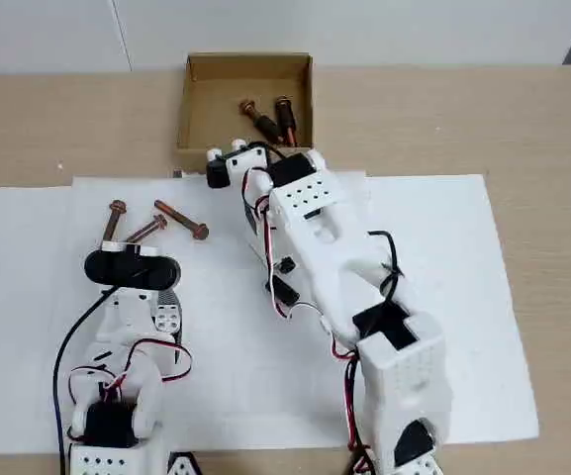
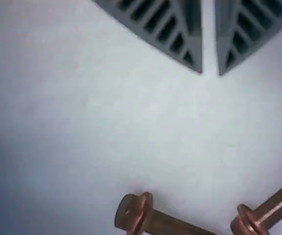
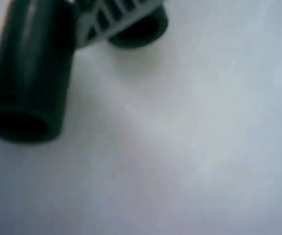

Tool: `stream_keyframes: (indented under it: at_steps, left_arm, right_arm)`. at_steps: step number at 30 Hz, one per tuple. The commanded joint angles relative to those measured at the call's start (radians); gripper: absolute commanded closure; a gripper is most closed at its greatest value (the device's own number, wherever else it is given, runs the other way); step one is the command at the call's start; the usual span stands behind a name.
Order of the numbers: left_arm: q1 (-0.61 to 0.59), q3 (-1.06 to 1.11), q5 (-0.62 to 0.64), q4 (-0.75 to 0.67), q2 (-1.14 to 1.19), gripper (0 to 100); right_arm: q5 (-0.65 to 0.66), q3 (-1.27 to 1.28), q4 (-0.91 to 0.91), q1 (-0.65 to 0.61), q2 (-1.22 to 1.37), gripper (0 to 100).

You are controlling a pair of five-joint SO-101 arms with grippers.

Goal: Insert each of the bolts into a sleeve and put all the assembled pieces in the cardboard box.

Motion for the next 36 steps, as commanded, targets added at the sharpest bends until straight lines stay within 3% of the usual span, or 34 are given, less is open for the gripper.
stream_keyframes:
  at_steps: [1,6,11,15,22,30,36]
  left_arm:
    - [-0.008,-0.002,0.0,-0.005,-0.011,100]
    - [-0.008,-0.002,0.0,-0.005,-0.011,100]
    - [-0.008,-0.002,0.0,-0.005,-0.011,100]
    - [-0.008,-0.002,0.0,-0.005,-0.011,100]
    - [-0.006,-0.002,-0.005,-0.005,-0.011,100]
    - [-0.006,-0.001,-0.006,-0.005,-0.011,99]
    - [-0.008,-0.044,-0.006,0.005,-0.006,99]
  right_arm:
    - [0.011,-0.044,-0.041,-0.002,0.013,83.4]
    - [0.011,-0.044,-0.068,-0.018,0.061,84.5]
    - [0.011,-0.044,-0.067,-0.035,0.11,99.8]
    - [0.008,-0.044,-0.056,-0.028,0.088,99.6]
    - [0.003,-0.044,0.012,-0.03,-0.116,99.6]
    - [0.002,-0.04,0.208,-0.024,-0.4,99.5]
    - [-0.066,-0.005,0.222,0.111,-0.631,99.5]
